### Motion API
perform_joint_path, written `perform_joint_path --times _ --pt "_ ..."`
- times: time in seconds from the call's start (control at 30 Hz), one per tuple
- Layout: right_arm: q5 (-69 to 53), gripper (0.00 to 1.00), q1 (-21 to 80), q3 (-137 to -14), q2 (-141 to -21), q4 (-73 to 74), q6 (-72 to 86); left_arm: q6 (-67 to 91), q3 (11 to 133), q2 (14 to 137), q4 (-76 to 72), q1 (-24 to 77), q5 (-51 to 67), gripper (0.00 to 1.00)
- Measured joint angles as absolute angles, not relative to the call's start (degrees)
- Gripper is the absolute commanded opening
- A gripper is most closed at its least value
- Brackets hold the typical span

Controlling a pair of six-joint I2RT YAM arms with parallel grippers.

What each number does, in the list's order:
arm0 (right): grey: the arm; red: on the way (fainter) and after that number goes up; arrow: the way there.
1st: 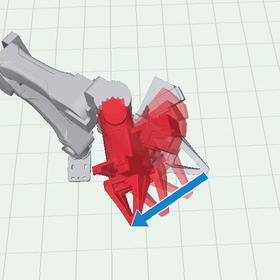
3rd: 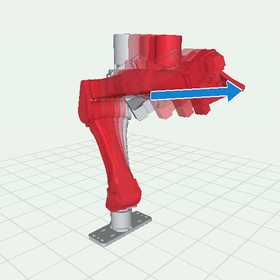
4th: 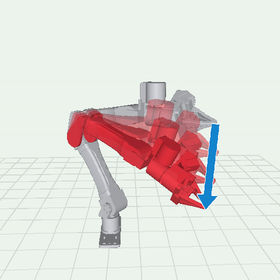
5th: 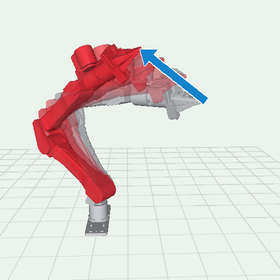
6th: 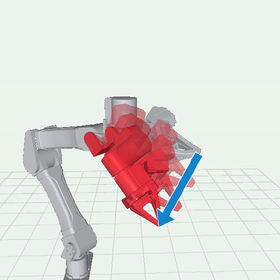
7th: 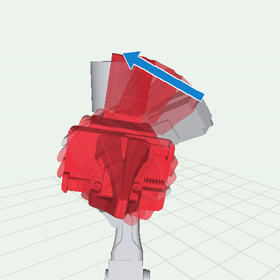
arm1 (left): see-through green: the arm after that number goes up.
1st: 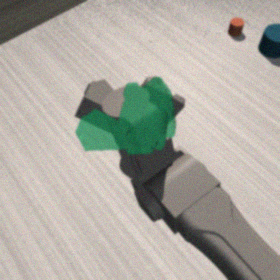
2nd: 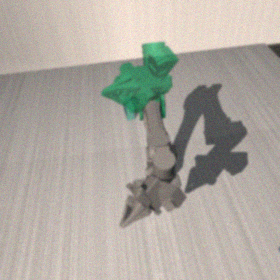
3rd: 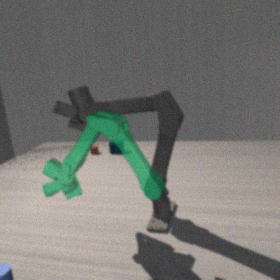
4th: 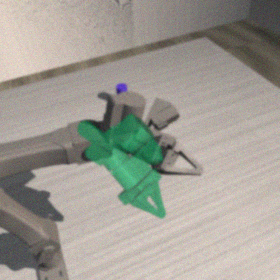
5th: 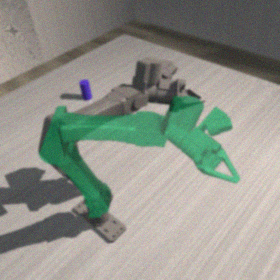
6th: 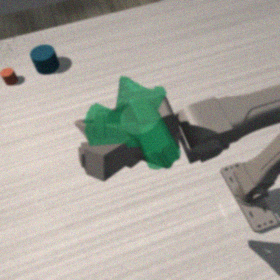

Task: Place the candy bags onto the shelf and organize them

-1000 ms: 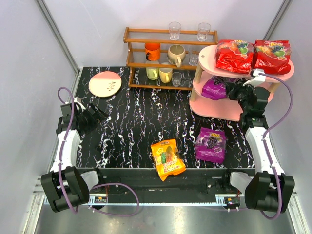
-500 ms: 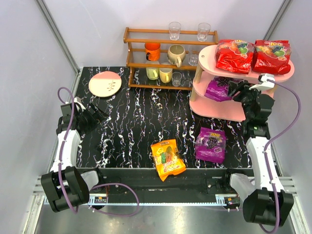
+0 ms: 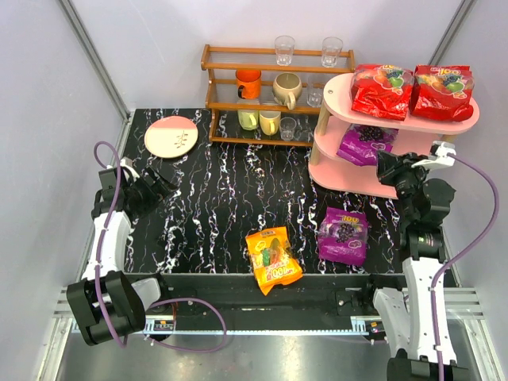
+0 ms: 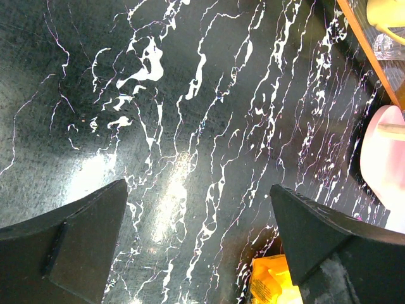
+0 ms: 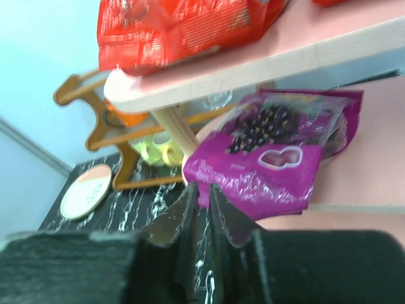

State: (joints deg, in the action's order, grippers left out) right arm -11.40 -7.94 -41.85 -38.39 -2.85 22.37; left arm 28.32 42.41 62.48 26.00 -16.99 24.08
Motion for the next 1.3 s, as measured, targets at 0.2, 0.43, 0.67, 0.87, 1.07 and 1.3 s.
perform_joint_path --times 0.2,0.43,0.67,0.87,1.07,1.3 --pt "-18.0 0.0 -7.9 -40.5 -39.1 3.4 28.4 28.3 42.4 62.5 26.0 -17.0 24.3 0.99" --pt "-16.8 0.0 -7.9 -39.7 -44.4 10.9 33.0 28.3 42.4 62.5 26.0 -17.0 24.3 0.99" --pt "-12.1 0.0 -7.9 -39.7 -48.8 13.0 35.6 28.3 42.4 62.5 26.0 -17.0 24.3 0.99" --pt "-8.4 0.0 -7.9 -39.7 -50.6 11.9 36.4 28.3 42.4 62.5 26.0 -17.0 24.3 0.99" --pt "-5.0 0.0 -7.9 -39.8 -51.0 8.8 37.0 28.3 42.4 62.5 26.0 -17.0 24.3 0.99" --pt "-2.0 0.0 -7.9 -40.8 -51.6 5.3 37.8 28.3 42.4 62.5 26.0 -17.0 24.3 0.99"
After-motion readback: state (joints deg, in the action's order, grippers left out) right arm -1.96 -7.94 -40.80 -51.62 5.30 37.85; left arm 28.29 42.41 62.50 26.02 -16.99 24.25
